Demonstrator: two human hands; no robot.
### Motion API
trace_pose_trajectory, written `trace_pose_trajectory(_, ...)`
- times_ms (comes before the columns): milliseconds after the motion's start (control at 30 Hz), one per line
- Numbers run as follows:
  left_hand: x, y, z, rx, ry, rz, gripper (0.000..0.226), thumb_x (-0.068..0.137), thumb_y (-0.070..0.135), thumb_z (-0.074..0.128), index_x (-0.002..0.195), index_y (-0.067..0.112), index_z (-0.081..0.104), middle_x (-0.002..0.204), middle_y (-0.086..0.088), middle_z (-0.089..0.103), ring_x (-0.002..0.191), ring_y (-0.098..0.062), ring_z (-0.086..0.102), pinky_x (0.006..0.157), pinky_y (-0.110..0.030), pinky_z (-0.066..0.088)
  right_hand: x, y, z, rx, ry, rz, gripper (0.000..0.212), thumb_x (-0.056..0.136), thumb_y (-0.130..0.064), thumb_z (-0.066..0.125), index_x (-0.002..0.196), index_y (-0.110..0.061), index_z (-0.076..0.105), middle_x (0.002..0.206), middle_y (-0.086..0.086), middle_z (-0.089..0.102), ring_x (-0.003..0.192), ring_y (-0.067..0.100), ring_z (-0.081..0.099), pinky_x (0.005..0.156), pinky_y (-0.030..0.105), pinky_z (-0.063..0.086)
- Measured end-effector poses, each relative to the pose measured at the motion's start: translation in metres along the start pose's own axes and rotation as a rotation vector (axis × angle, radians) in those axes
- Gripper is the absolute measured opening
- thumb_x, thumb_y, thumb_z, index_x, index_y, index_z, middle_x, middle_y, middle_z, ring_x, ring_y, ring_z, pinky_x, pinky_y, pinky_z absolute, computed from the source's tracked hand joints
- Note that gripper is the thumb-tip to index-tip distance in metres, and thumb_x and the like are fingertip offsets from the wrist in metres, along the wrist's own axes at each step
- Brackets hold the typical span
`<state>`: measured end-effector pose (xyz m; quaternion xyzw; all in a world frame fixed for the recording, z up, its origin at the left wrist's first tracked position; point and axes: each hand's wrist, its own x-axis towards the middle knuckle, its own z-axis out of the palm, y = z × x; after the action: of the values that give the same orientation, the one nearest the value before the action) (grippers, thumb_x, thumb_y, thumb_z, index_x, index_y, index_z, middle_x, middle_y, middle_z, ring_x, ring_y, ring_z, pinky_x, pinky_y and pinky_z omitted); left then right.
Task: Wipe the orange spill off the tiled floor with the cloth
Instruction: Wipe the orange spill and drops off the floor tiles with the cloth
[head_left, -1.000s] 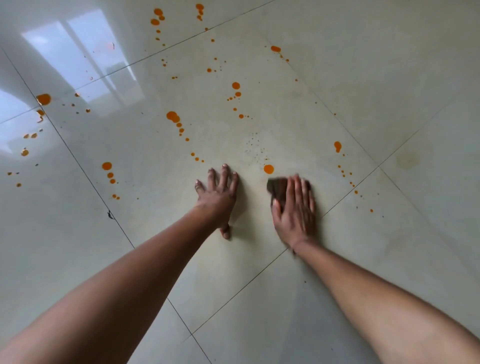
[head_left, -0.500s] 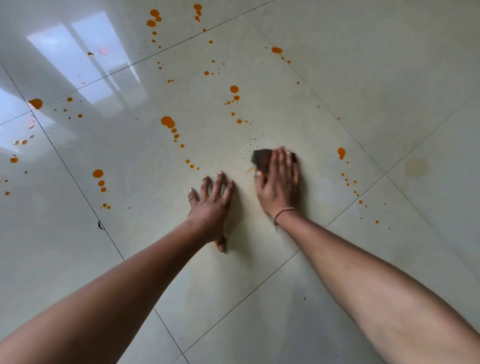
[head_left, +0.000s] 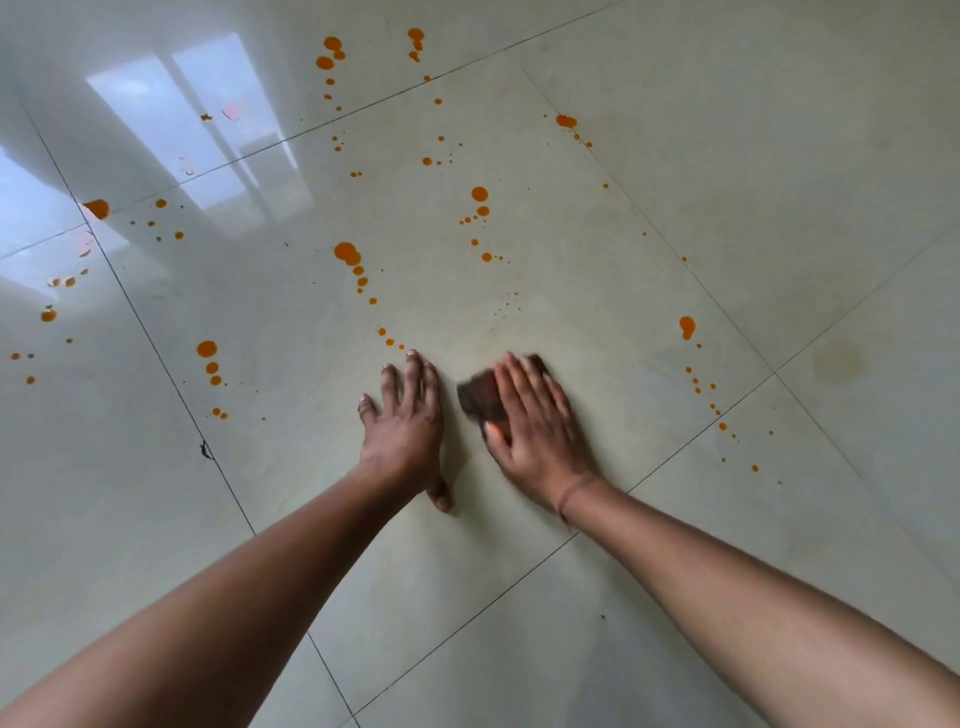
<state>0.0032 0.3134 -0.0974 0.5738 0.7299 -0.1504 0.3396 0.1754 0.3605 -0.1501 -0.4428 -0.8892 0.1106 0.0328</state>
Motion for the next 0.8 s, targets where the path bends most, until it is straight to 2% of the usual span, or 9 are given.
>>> trace_pose_trajectory(67, 0.000, 0.001, -0.001, -0.016, -0.012, -0.002, 0.160, 0.046, 0.039, 0.095, 0.147, 0.002, -0.024, 0.153, -0.015, -0.035, 0.142, -0.042, -0.024, 0.114, -0.065, 0.004, -0.015, 0.034, -0.007, 0.013, -0.017, -0.040, 0.071, 0.088, -0.044, 0.037, 0.148, -0.007, 0.033, 0.156, 0.012, 0.030, 0.145, 0.024, 0.023, 0.115, 0.040, 0.019)
trace_pose_trajectory(233, 0.004, 0.002, 0.000, -0.013, -0.029, -0.021, 0.161, 0.046, 0.040, 0.095, 0.147, 0.002, -0.024, 0.153, -0.015, -0.035, 0.142, -0.043, -0.024, 0.113, -0.067, 0.003, 0.100, 0.035, -0.010, 0.014, 0.110, 0.380, 0.072, 0.088, -0.045, 0.029, 0.145, -0.001, 0.037, 0.152, 0.018, 0.035, 0.143, 0.031, 0.028, 0.119, 0.043, 0.014)
trace_pose_trajectory(333, 0.002, 0.002, -0.002, -0.010, -0.036, -0.030, 0.161, 0.046, 0.040, 0.095, 0.148, 0.004, -0.023, 0.154, -0.014, -0.034, 0.142, -0.042, -0.023, 0.113, -0.066, 0.005, 0.088, 0.001, -0.002, 0.018, 0.061, 0.125, 0.069, 0.089, -0.043, 0.035, 0.145, -0.003, 0.038, 0.152, 0.016, 0.035, 0.142, 0.029, 0.029, 0.117, 0.039, 0.014)
trace_pose_trajectory(433, 0.000, 0.002, -0.005, -0.012, -0.028, -0.027, 0.159, 0.046, 0.039, 0.095, 0.149, 0.004, -0.022, 0.155, -0.014, -0.032, 0.143, -0.042, -0.022, 0.113, -0.066, 0.005, 0.025, 0.034, -0.009, 0.007, -0.042, -0.129, 0.070, 0.089, -0.045, 0.036, 0.148, -0.008, 0.033, 0.155, 0.011, 0.031, 0.144, 0.025, 0.025, 0.116, 0.041, 0.020)
trace_pose_trajectory(533, 0.000, 0.004, -0.005, -0.006, -0.042, -0.033, 0.160, 0.046, 0.040, 0.095, 0.148, 0.003, -0.022, 0.154, -0.015, -0.033, 0.142, -0.043, -0.022, 0.113, -0.067, 0.005, 0.050, 0.061, -0.015, 0.013, 0.007, 0.090, 0.071, 0.088, -0.045, 0.034, 0.147, -0.006, 0.036, 0.154, 0.014, 0.034, 0.143, 0.029, 0.027, 0.116, 0.039, 0.017)
trace_pose_trajectory(600, 0.002, 0.004, -0.004, -0.003, -0.034, -0.036, 0.161, 0.045, 0.041, 0.095, 0.148, 0.004, -0.023, 0.154, -0.014, -0.032, 0.143, -0.043, -0.022, 0.113, -0.067, 0.005, 0.087, 0.039, -0.011, 0.026, 0.077, 0.279, 0.070, 0.087, -0.044, 0.034, 0.145, -0.003, 0.038, 0.152, 0.017, 0.036, 0.142, 0.031, 0.029, 0.117, 0.041, 0.016)
trace_pose_trajectory(633, 0.002, 0.004, -0.003, -0.003, -0.031, -0.038, 0.161, 0.045, 0.041, 0.095, 0.149, 0.004, -0.023, 0.154, -0.014, -0.032, 0.143, -0.042, -0.022, 0.113, -0.066, 0.005, 0.092, 0.021, -0.008, 0.035, 0.109, 0.282, 0.070, 0.088, -0.043, 0.034, 0.144, -0.002, 0.038, 0.151, 0.017, 0.037, 0.141, 0.032, 0.030, 0.116, 0.041, 0.015)
trace_pose_trajectory(700, 0.000, 0.003, -0.003, -0.016, -0.028, -0.035, 0.161, 0.044, 0.040, 0.095, 0.149, 0.005, -0.023, 0.155, -0.013, -0.032, 0.143, -0.041, -0.022, 0.113, -0.065, 0.005, 0.063, -0.002, -0.001, 0.033, 0.048, 0.114, 0.068, 0.089, -0.042, 0.036, 0.145, -0.003, 0.038, 0.152, 0.016, 0.036, 0.142, 0.030, 0.031, 0.116, 0.040, 0.016)
trace_pose_trajectory(800, -0.001, 0.001, -0.003, -0.018, -0.014, -0.027, 0.161, 0.045, 0.040, 0.095, 0.149, 0.006, -0.023, 0.155, -0.012, -0.032, 0.143, -0.040, -0.023, 0.114, -0.064, 0.004, -0.012, 0.027, -0.008, 0.015, -0.032, -0.133, 0.070, 0.089, -0.043, 0.038, 0.149, -0.008, 0.033, 0.156, 0.010, 0.030, 0.145, 0.024, 0.024, 0.115, 0.041, 0.020)
